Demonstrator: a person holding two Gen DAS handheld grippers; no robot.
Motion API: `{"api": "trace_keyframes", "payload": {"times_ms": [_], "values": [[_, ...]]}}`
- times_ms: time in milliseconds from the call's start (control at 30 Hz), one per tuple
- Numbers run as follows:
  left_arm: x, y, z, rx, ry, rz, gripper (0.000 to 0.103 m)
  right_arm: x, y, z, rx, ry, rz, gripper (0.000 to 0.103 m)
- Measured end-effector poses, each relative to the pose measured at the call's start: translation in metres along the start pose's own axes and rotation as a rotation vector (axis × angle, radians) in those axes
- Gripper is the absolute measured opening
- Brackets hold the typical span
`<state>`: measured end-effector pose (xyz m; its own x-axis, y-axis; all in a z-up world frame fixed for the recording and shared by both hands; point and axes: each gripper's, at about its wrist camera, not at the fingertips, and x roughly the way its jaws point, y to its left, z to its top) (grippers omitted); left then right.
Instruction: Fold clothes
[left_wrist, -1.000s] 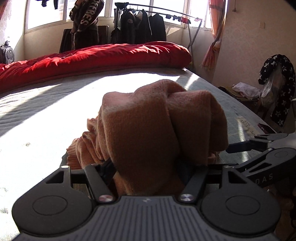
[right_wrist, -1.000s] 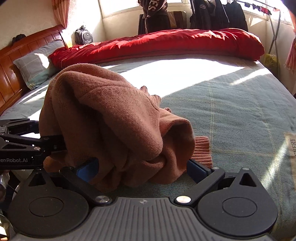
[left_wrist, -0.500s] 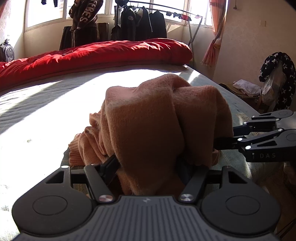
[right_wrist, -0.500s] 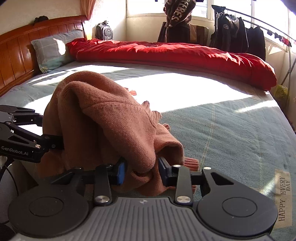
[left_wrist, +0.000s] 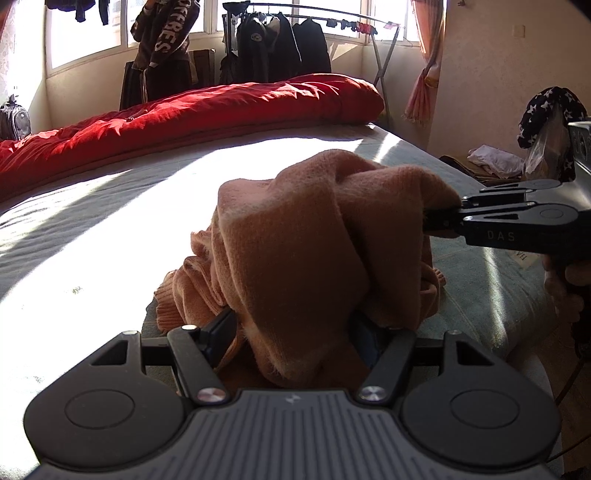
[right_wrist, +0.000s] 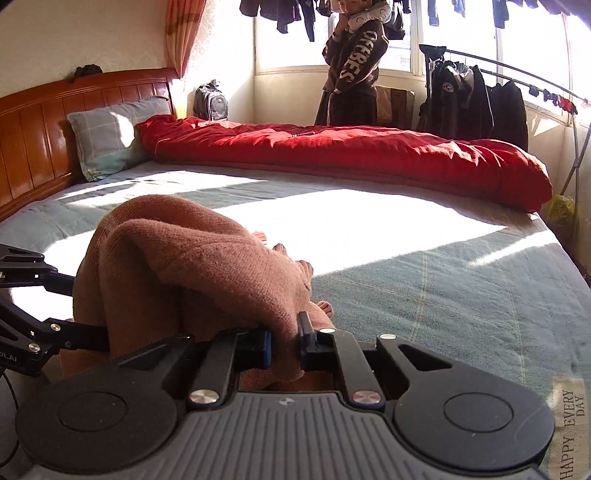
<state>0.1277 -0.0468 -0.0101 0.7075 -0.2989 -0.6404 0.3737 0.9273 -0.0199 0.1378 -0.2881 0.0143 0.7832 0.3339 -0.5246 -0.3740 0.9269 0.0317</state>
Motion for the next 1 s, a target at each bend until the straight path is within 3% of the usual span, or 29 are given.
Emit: {"api": "trace_keyframes", "payload": {"times_ms": [367, 567, 667, 767, 833, 900, 1000], "values": [[-0.011, -0.016, 0.008, 0.053, -0.031, -0.049, 0.069, -0.020, -0.090, 0.016, 0.126, -0.049, -0.273, 0.014], [-0.015, -0.014, 0.010, 0.060, -0.046, -0.042, 0.069, -0.022, -0.128, -0.002, 0.162, 0.026, -0.494, 0.014], [-0.011, -0.010, 0.012, 0.066, -0.039, -0.035, 0.069, -0.014, -0.133, -0.021, 0.178, 0.113, -0.491, 0.015], [-0.007, 0.000, 0.017, 0.067, -0.031, 0.004, 0.069, -0.015, -0.126, -0.035, 0.153, 0.165, -0.486, 0.027], [-0.005, 0.008, 0.024, 0.057, -0.034, 0.017, 0.069, -0.023, -0.123, -0.039, 0.152, 0.168, -0.478, 0.034], [-0.003, 0.016, 0.031, 0.043, -0.039, 0.017, 0.069, -0.036, -0.120, -0.041, 0.175, 0.152, -0.458, 0.049], [0.008, 0.027, 0.046, 0.024, -0.032, 0.020, 0.069, -0.057, -0.115, -0.040, 0.219, 0.111, -0.402, 0.054]]}}
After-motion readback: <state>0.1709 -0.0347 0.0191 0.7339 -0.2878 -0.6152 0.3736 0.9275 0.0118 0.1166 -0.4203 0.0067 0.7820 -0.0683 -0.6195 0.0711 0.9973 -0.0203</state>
